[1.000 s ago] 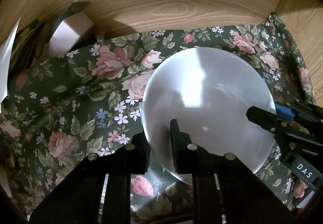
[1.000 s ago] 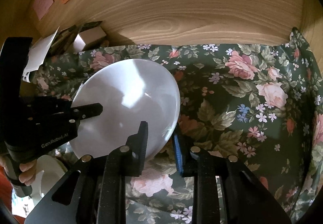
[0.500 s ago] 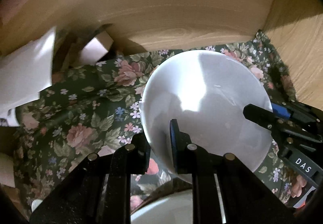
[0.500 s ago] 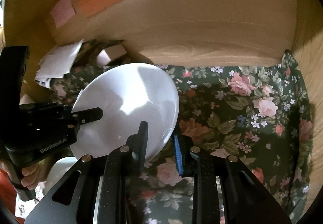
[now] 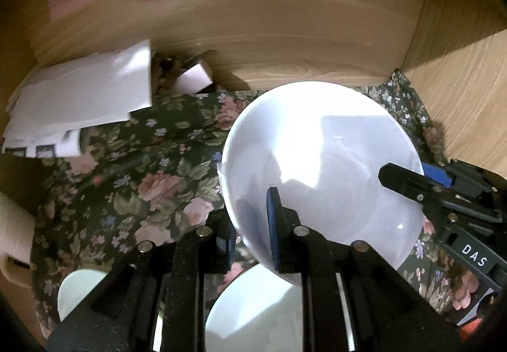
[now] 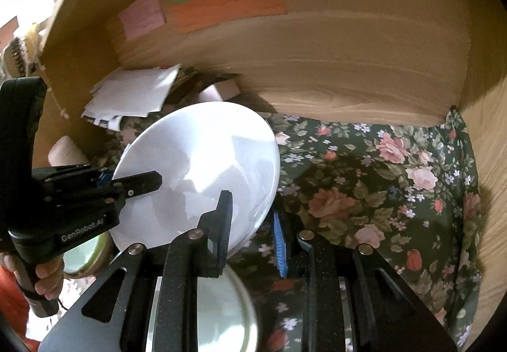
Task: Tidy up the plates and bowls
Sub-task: 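Lift the white bowl with the left gripper toward the nested bowls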
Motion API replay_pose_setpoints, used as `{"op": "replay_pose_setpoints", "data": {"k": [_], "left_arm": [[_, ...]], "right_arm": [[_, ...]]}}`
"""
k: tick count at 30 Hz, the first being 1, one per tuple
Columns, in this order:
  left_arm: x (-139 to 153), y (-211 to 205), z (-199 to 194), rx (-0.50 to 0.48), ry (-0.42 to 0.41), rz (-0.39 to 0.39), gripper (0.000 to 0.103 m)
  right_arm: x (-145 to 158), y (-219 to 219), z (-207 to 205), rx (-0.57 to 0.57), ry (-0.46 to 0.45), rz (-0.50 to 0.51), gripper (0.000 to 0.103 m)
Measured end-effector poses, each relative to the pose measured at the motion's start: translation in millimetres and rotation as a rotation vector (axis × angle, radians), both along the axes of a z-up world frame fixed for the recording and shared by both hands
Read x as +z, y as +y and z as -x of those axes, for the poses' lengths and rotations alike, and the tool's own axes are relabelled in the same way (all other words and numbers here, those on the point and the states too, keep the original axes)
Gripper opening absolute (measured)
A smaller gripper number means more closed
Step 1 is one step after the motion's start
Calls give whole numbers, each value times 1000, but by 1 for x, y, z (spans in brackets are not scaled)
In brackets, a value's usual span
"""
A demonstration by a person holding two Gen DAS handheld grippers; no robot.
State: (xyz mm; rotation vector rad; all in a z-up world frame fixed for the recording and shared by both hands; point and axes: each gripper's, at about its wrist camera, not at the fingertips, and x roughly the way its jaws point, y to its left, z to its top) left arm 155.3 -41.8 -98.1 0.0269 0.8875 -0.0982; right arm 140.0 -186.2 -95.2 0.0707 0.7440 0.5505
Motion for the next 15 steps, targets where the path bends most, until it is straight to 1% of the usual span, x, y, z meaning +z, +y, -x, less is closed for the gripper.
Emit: {"op": "replay_pose_setpoints", "data": {"k": [7,15], "left_arm": [[10,21,31,41,-30,17,17],[14,55,65,103,-45,42,17]], "right_arm": [[9,22,22,34,-30,-2,21],[11,51,44,88,-47,-13,21]]}}
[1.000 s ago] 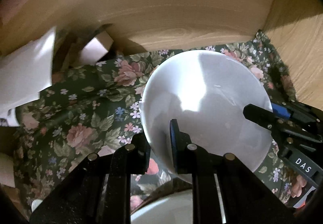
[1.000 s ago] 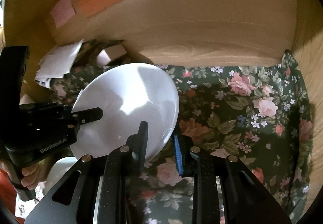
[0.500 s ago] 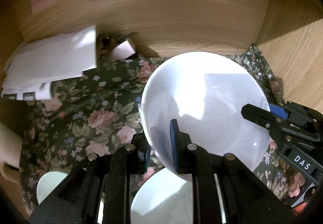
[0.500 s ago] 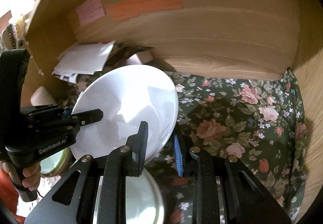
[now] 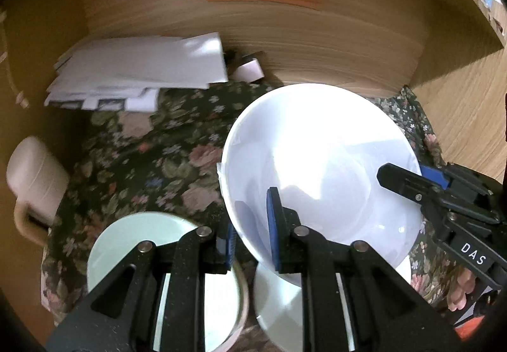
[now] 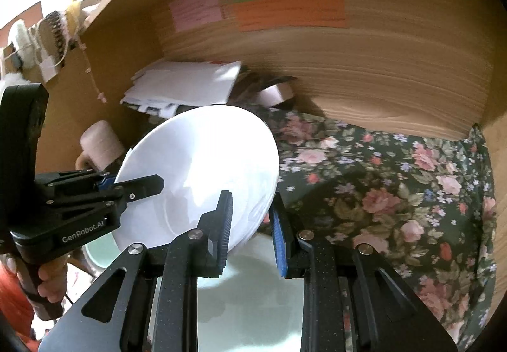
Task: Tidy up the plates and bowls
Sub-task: 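Lift the white bowl with the left gripper toward the nested bowls, then lower the white bowl into the mint green bowl and open the left gripper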
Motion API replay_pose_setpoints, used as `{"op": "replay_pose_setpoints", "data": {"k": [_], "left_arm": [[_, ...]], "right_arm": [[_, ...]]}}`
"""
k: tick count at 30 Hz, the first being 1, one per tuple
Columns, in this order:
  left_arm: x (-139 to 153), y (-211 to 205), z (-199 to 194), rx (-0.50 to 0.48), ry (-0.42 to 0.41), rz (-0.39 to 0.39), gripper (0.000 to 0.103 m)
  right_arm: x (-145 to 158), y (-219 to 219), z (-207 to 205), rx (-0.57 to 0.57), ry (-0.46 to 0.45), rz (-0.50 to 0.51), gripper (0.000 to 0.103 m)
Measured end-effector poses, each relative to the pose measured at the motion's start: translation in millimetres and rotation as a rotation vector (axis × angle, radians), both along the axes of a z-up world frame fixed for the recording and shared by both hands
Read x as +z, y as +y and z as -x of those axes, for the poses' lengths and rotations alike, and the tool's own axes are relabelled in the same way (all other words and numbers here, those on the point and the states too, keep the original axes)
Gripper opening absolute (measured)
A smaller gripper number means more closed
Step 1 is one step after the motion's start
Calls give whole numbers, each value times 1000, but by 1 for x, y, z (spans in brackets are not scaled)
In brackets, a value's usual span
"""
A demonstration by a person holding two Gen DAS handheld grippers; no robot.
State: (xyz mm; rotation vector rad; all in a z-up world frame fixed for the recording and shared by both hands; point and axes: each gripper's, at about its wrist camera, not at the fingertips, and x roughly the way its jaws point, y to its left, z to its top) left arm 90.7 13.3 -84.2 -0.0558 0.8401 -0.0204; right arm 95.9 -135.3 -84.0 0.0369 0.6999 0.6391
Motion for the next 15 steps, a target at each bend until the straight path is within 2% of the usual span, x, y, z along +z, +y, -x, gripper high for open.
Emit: {"op": "replay_pose_setpoints", "data": {"k": [15], "left_arm": [[-9,58,54,113,-16,43,17]], "right_arm": [[-6,58,29,121,13,7,21]]}}
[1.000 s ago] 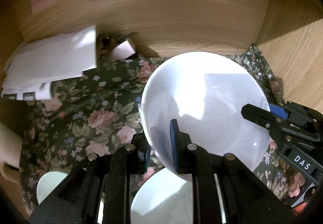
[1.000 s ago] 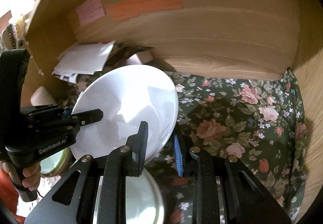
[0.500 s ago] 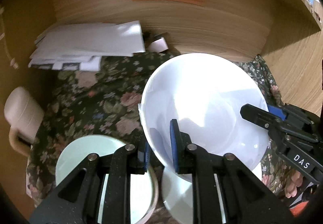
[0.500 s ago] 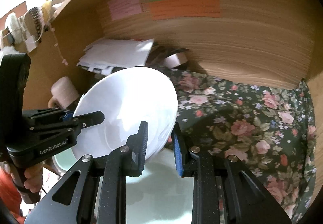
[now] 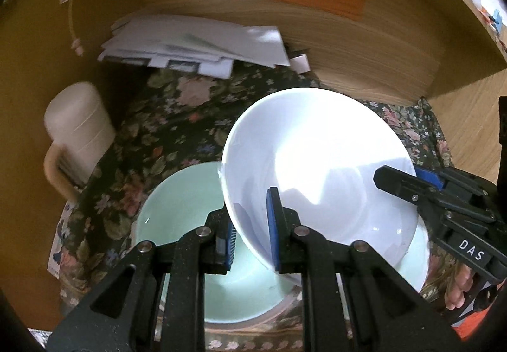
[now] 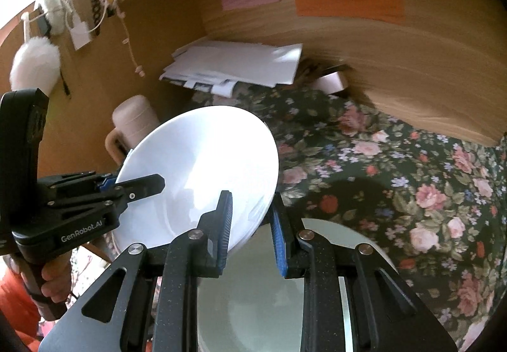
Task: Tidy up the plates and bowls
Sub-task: 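Lower the white bowl into the mint green bowl and open the left gripper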
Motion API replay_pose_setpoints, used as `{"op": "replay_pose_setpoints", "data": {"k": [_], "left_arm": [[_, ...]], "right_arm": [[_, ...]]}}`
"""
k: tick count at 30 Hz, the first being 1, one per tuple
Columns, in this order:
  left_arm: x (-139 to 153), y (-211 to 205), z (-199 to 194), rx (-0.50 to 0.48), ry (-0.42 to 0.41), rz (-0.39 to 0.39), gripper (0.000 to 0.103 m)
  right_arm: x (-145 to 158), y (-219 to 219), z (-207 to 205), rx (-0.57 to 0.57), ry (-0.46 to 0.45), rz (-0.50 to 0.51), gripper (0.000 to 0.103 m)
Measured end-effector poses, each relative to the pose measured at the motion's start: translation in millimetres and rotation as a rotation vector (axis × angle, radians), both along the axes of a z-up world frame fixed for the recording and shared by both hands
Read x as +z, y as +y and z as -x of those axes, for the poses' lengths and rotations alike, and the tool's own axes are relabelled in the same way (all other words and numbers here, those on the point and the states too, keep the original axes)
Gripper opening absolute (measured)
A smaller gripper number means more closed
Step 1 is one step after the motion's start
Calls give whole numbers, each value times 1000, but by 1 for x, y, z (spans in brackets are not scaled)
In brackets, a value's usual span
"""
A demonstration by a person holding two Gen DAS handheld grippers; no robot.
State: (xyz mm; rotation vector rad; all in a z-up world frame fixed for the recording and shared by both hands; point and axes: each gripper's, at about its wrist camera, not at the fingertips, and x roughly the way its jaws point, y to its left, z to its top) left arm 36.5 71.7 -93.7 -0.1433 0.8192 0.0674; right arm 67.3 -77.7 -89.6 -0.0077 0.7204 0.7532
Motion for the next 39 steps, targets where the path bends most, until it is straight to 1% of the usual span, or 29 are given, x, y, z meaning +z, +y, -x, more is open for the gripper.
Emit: {"op": "replay_pose_setpoints", "data": {"k": [12,21,29,32,39], "left_arm": [[-17,34,20,65,11,27,17],[-23,48,29,93,4,15,17],[-33,54,30,104,24,9,17],[-40,56,28,105,43,16,17],[-41,56,26,103,26,1,17]], "right_arm": [[-18,35,5,56,52,8,21],[-28,52,8,86,79,29,21],[-32,57,5,104,102,42,22],[-32,57,5,103,91,51,22],[-33,58,6,102,69,68,23]]}}
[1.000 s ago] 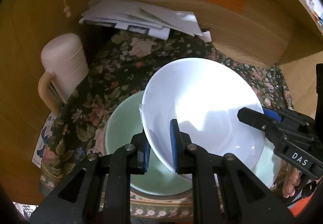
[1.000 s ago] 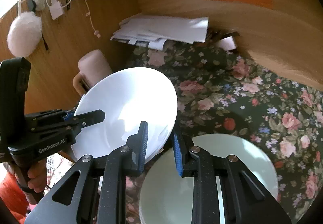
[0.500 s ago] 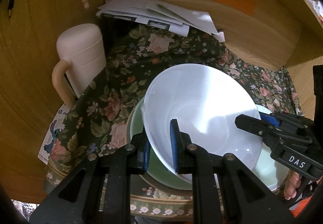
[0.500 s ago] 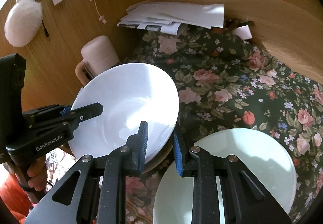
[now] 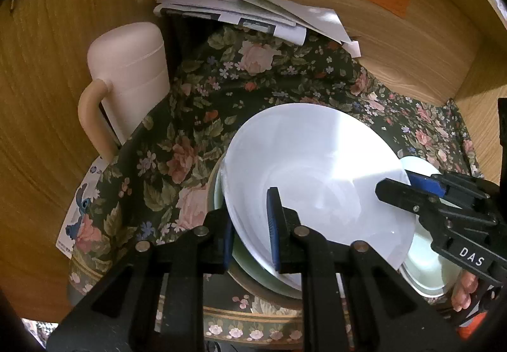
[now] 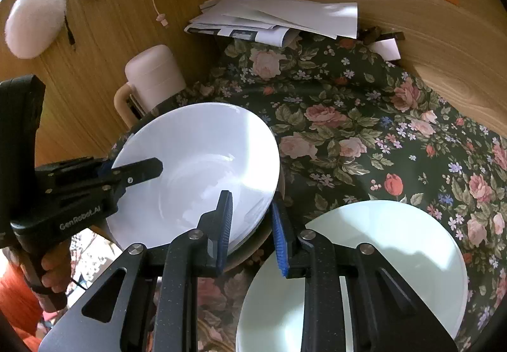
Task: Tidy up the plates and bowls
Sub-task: 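Lower the white bowl into the mint green bowl and open the left gripper, then grasp the rim of the nested bowl stack with the left gripper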
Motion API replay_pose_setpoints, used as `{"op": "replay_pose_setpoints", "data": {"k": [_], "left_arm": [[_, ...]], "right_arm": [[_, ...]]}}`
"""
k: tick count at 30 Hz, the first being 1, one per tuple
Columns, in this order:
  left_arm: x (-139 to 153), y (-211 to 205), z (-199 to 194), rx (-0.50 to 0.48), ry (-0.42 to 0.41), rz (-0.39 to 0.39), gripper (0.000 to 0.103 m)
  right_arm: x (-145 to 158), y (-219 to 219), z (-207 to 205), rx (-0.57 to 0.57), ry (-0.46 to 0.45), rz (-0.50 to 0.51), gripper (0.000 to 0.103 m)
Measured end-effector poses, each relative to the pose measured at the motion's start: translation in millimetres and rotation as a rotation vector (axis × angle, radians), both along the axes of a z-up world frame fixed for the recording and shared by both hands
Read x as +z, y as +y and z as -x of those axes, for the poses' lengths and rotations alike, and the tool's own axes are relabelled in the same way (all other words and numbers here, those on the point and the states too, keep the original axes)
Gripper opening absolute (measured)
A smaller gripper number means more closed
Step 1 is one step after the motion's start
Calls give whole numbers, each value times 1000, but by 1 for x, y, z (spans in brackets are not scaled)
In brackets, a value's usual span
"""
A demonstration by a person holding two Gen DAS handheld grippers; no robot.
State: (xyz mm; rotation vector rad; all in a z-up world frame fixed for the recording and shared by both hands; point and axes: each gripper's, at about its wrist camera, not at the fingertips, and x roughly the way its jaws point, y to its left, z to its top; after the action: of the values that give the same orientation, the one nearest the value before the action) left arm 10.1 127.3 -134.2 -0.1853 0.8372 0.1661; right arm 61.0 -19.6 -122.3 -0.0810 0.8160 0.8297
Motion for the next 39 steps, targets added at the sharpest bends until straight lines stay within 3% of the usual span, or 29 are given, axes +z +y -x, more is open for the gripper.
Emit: {"op": "replay_pose_setpoints", "data": {"k": [5,10,13,15,20,27,39], "left_arm": [[2,0,-6,6,-2,-1,19],[6,-6,-14,-6,-6,-13,38],[11,-13,-15,-9,-19,-56,45],[16,-15,-15,15,-47,-103,55],[30,-18,-13,1,-107,-163,63],[26,4,-5,48,-89,-113,66],[-8,16,7,-11,22,-10,67]], "right_arm": [[-1,0,1,-4,3,0,23],[-2,-2,0,-12,1,-8,23],[1,-6,-1,-17,-6,-16,23],[1,-7,-2,-18,-3,-18,23],[-1,-9,-5,-18,6,-21,28],[2,-11,-6,-33,-16,-18,49],[-10,4,-13,5,17,39,54]]}}
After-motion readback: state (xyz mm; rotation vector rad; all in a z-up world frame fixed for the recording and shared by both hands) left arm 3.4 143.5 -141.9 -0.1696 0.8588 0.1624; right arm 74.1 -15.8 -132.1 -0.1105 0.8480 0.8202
